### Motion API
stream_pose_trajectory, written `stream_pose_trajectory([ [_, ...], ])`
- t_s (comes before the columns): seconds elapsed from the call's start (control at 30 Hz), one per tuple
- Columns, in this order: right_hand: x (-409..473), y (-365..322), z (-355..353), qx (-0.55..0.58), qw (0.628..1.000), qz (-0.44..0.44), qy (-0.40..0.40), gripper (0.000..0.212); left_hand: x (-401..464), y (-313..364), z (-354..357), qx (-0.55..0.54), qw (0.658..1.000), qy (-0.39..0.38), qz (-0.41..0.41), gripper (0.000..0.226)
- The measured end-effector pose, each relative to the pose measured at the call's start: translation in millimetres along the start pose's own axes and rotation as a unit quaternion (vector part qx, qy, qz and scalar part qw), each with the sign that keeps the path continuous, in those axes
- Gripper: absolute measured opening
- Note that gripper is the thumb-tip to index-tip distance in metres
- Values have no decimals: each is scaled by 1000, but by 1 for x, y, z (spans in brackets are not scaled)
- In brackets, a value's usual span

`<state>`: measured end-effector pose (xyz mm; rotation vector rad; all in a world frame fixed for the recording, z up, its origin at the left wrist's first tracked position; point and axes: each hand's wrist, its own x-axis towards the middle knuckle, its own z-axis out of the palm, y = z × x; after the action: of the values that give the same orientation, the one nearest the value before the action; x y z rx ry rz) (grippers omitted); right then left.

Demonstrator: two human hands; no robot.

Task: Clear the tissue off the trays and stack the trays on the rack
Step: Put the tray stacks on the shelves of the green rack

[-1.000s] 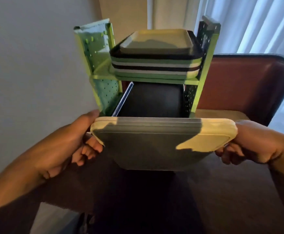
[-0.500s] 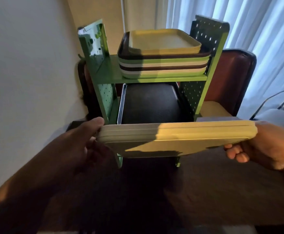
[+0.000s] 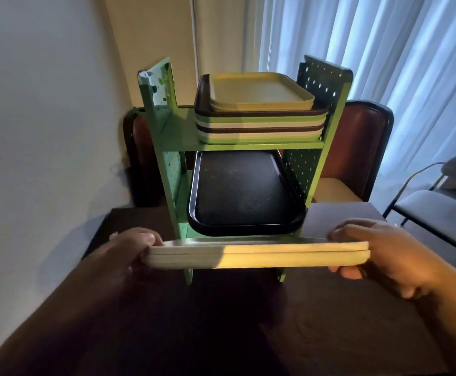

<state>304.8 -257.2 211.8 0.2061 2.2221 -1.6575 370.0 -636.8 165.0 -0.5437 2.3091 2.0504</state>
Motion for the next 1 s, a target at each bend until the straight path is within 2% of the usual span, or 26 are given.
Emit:
stream_pose_trajectory([
  [0.07,8,7,8,-8,1000,12,14,14,-11,3,5,27,999,-3,33,26],
  [0.13,18,16,16,14,999,28,26,14,-16,1,13,81,996,19,31,35],
  [0.2,26,26,23,81,995,56,35,12,-17,-2,25,116,993,37,10,38],
  [0.27,37,42,27,111,990,76,43,20,-11,-13,36,129,991,39,-27,37],
  [0.33,50,61,30,95,989,90,63,31,2,-34,45,107,991,46,-68,34],
  [0.43,68,93,38,58,989,115,69,30,27,-80,57,90,986,65,-124,41],
  [0.53,77,123,54,-54,987,140,60,25,42,-115,68,74,984,61,-148,48],
  [0.57,77,129,61,-107,984,132,51,31,44,-123,73,78,984,57,-147,52],
  [0.67,78,148,78,-217,973,70,44,66,49,-140,86,99,984,47,-142,71],
  [0.7,79,154,84,-262,963,43,37,69,50,-142,88,111,983,47,-141,73],
  [0.83,89,169,108,-479,872,-94,-36,54,61,-137,98,176,978,59,-99,76],
  [0.93,96,165,112,-547,825,-130,-51,53,70,-135,108,250,967,47,-29,69],
  [1.0,103,159,113,-565,813,-138,-39,48,78,-138,116,321,947,19,8,71],
])
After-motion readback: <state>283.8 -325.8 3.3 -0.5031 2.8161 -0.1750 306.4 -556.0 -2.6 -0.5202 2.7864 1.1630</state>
